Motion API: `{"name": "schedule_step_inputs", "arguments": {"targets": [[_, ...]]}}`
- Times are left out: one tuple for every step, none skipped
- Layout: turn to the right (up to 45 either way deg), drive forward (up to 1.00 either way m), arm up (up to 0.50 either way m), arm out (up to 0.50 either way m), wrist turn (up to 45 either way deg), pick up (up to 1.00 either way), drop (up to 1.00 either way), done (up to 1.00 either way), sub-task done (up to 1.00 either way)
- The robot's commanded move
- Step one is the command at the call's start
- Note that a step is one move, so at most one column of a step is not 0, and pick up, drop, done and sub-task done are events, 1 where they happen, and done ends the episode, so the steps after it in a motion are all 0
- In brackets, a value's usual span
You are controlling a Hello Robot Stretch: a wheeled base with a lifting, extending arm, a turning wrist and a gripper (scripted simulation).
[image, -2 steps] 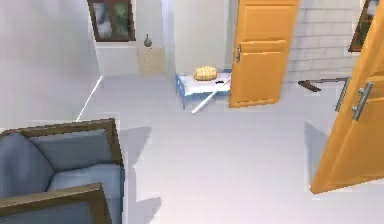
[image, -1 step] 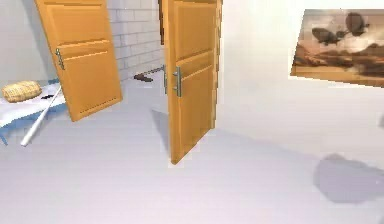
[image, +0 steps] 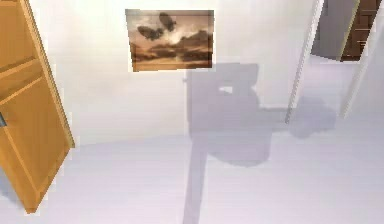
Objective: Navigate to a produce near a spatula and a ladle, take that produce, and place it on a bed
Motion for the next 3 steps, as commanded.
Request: {"name": "schedule_step_inputs", "arguments": {"targets": [[0.0, 0.15, 0.0, 0.0, 0.0, 0.0, 0.0, 0.0, 0.0], [-45.0, 0.0, 0.0, 0.0, 0.0, 0.0, 0.0, 0.0, 0.0], [-30.0, 0.0, 0.0, 0.0, 0.0, 0.0, 0.0, 0.0, 0.0]]}}
